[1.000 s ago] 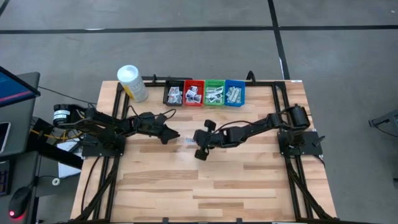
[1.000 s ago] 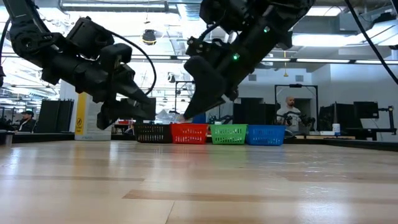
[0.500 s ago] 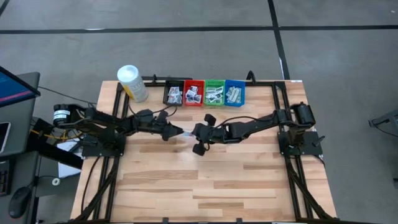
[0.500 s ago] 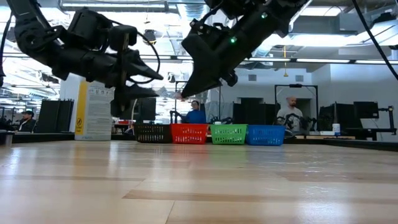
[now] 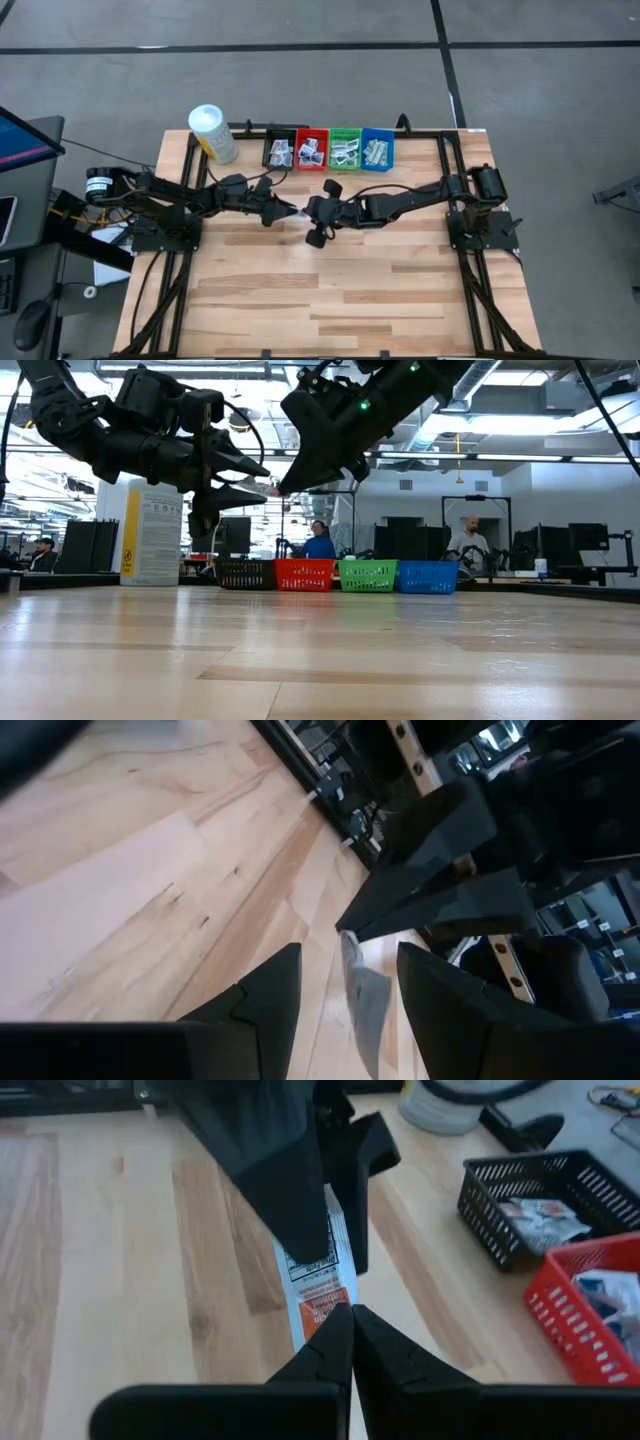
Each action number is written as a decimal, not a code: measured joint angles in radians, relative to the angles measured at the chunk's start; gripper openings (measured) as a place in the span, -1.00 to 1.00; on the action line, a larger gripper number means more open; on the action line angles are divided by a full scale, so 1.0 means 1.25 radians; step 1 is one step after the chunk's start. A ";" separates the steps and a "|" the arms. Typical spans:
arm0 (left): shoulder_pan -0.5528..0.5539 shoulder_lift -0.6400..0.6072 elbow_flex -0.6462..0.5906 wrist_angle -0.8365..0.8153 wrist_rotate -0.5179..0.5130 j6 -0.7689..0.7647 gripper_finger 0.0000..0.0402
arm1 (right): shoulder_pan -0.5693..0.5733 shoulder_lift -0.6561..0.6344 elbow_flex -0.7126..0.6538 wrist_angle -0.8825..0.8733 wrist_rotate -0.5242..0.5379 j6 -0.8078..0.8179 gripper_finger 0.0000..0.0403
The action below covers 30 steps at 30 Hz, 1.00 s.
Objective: Pick & Place First Aid Supplies
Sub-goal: Put the ointment pack into the black bin
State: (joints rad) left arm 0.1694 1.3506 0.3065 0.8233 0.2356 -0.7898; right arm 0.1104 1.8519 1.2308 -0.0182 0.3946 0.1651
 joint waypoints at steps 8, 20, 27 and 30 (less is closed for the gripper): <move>-0.017 0.000 0.000 -0.003 0.000 0.017 -0.17 | 0.000 0.000 0.021 -0.001 0.003 -0.035 -1.00; -0.024 0.000 0.000 -0.006 -0.030 0.046 -0.36 | -0.001 0.000 0.021 -0.001 0.001 -0.035 -1.00; -0.024 0.000 0.000 -0.005 -0.036 0.084 -0.68 | -0.001 0.000 0.021 -0.001 -0.001 -0.033 -1.00; -0.024 0.000 0.000 -0.005 -0.038 0.085 -0.80 | -0.001 0.000 0.021 -0.001 -0.001 -0.033 -1.00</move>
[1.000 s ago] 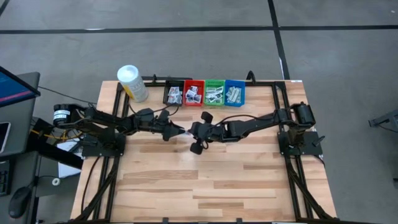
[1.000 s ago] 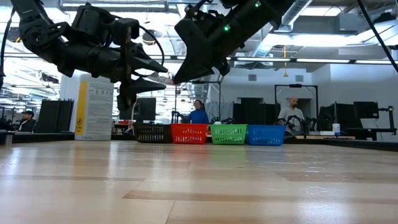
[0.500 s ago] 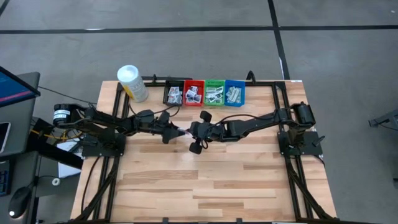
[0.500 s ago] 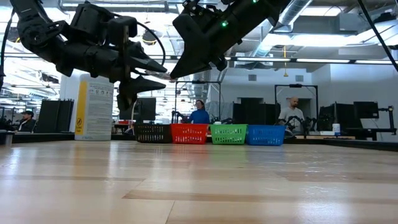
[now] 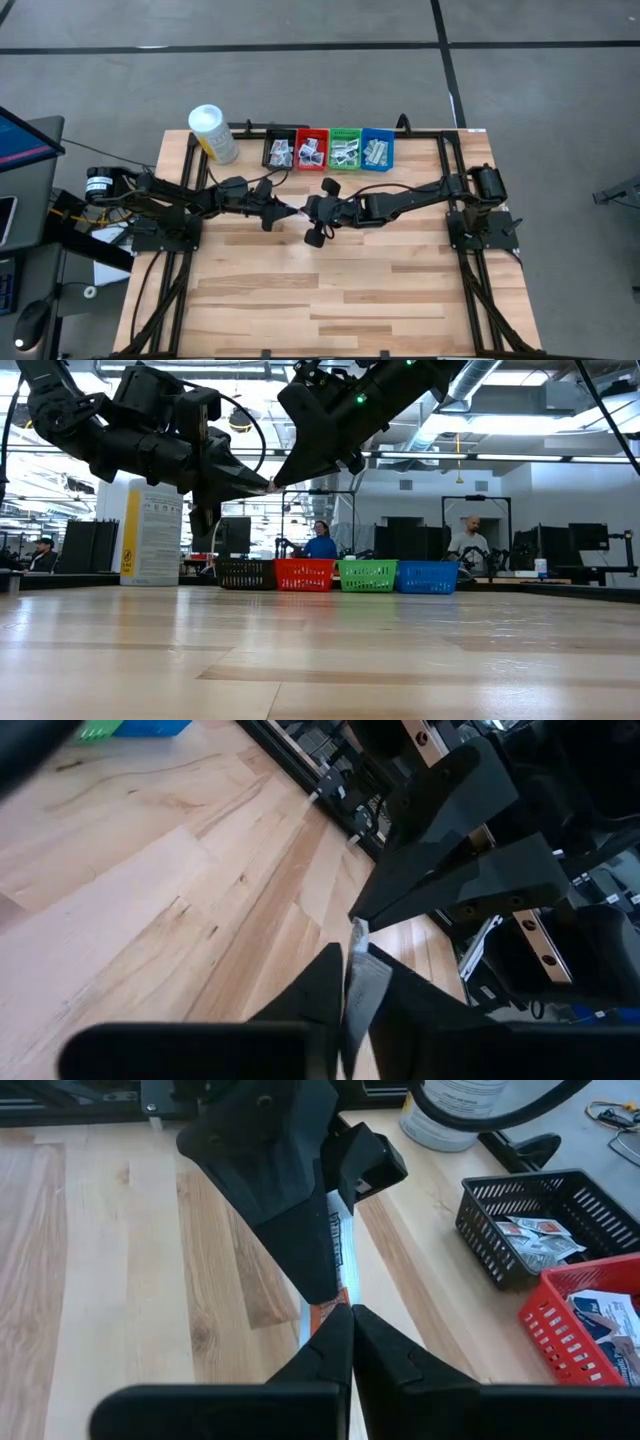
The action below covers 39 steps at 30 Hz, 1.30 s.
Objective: Pick & Place First Aid Supplies
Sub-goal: Put the ointment pack into the black bin
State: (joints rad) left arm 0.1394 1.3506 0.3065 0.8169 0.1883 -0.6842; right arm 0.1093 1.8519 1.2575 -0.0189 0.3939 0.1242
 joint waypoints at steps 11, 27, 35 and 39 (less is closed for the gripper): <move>0.007 0.000 0.000 0.001 0.002 0.031 -0.93 | 0.000 0.000 0.000 0.000 -0.001 0.000 -1.00; 0.139 0.000 -0.001 0.005 -0.004 0.079 -0.94 | 0.006 -0.001 0.000 -0.010 -0.003 0.013 -0.34; 0.248 -0.002 -0.001 0.013 -0.127 0.240 -0.95 | 0.006 -0.001 0.000 -0.089 -0.003 0.104 -0.16; 0.311 -0.002 -0.001 0.014 -0.201 0.245 -0.92 | 0.006 -0.001 0.000 -0.129 -0.003 0.174 -0.16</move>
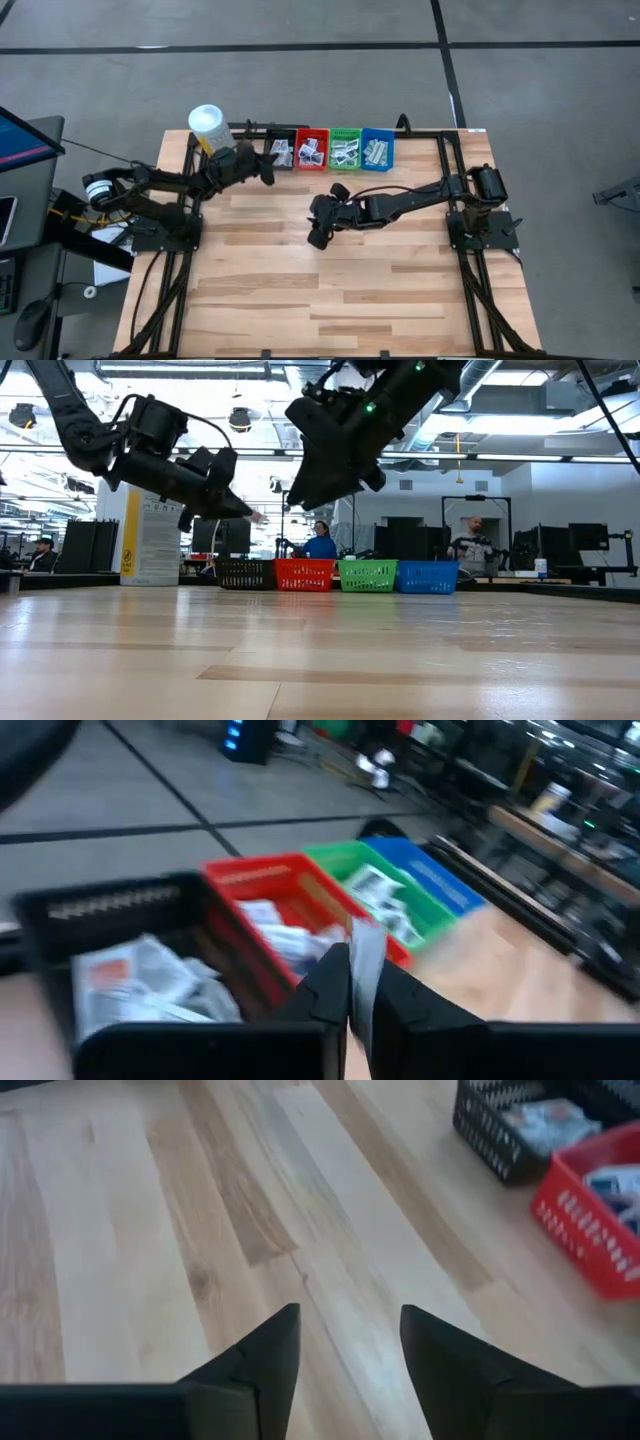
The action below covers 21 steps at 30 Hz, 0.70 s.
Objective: Pick & Place First Aid Supplies
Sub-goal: Put the ointment pack into the black bin, then return to Home Position
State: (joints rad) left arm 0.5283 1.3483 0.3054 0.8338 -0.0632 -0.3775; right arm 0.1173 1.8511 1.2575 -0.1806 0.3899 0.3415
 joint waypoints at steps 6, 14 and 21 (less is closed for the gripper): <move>0.063 0.000 0.004 0.000 0.018 0.014 -0.81 | 0.000 0.000 0.000 -0.026 -0.010 0.055 -0.21; 0.068 0.000 0.048 -0.002 0.028 0.077 -0.59 | -0.007 0.000 0.000 -0.023 -0.018 0.055 -0.25; 0.068 0.000 0.053 -0.020 0.017 0.116 -0.51 | -0.007 0.000 0.000 -0.023 -0.019 0.055 -0.25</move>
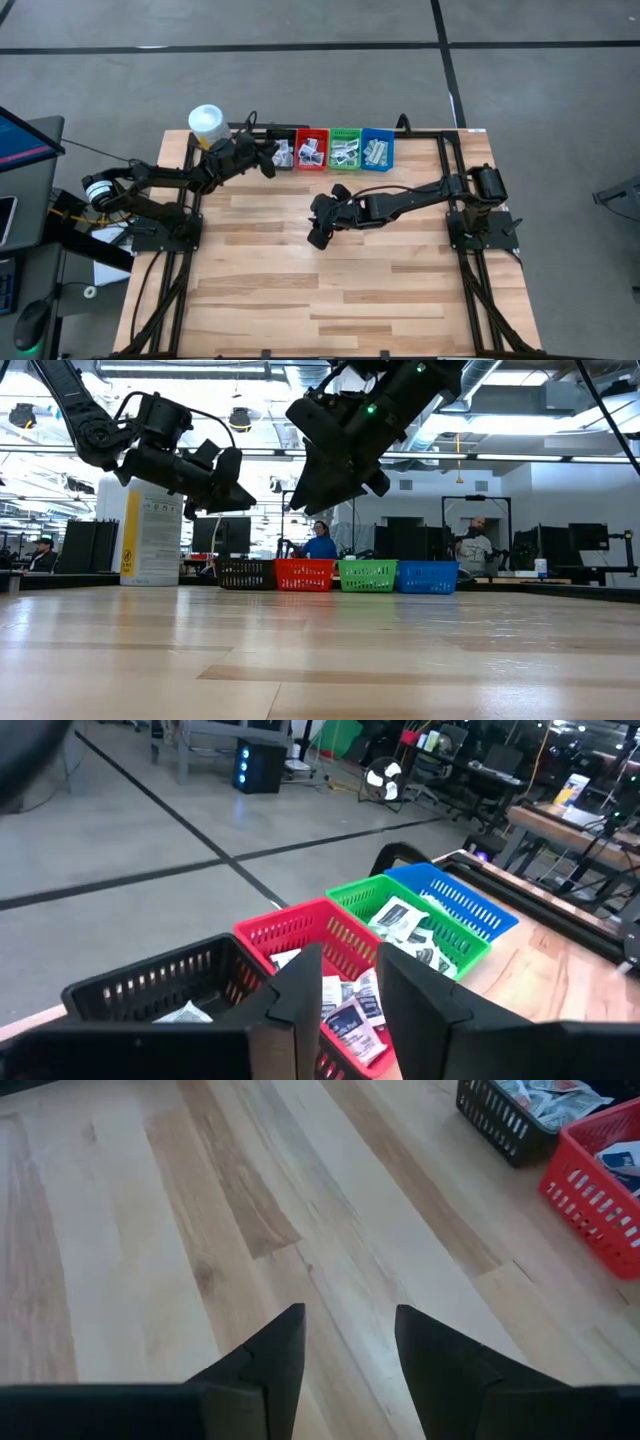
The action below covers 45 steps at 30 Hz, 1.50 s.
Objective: Pick & Place First Aid Supplies
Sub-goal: Return to Home Position
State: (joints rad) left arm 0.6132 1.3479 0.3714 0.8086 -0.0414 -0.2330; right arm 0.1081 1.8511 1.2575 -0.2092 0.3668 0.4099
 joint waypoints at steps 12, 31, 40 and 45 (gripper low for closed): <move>-0.003 -0.051 0.000 -0.019 0.283 -0.074 -0.52 | 0.006 -0.018 -0.001 -0.032 -0.002 0.054 -0.31; -0.102 -0.695 -0.049 -0.473 0.169 0.016 -0.66 | 0.096 -0.394 0.000 -0.457 0.108 0.083 -0.32; -0.253 -0.797 -0.049 -0.654 0.008 0.038 -0.77 | 0.132 -0.451 -0.006 -0.558 0.092 0.116 -0.32; -0.395 -0.777 -0.049 -0.721 -0.116 0.070 -0.83 | 0.126 -0.507 -0.060 -0.505 0.083 0.115 -0.31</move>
State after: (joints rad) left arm 0.1200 0.3773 0.3099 -0.0932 -0.1867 -0.1457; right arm 0.2653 1.2175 1.1820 -0.8402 0.4708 0.5536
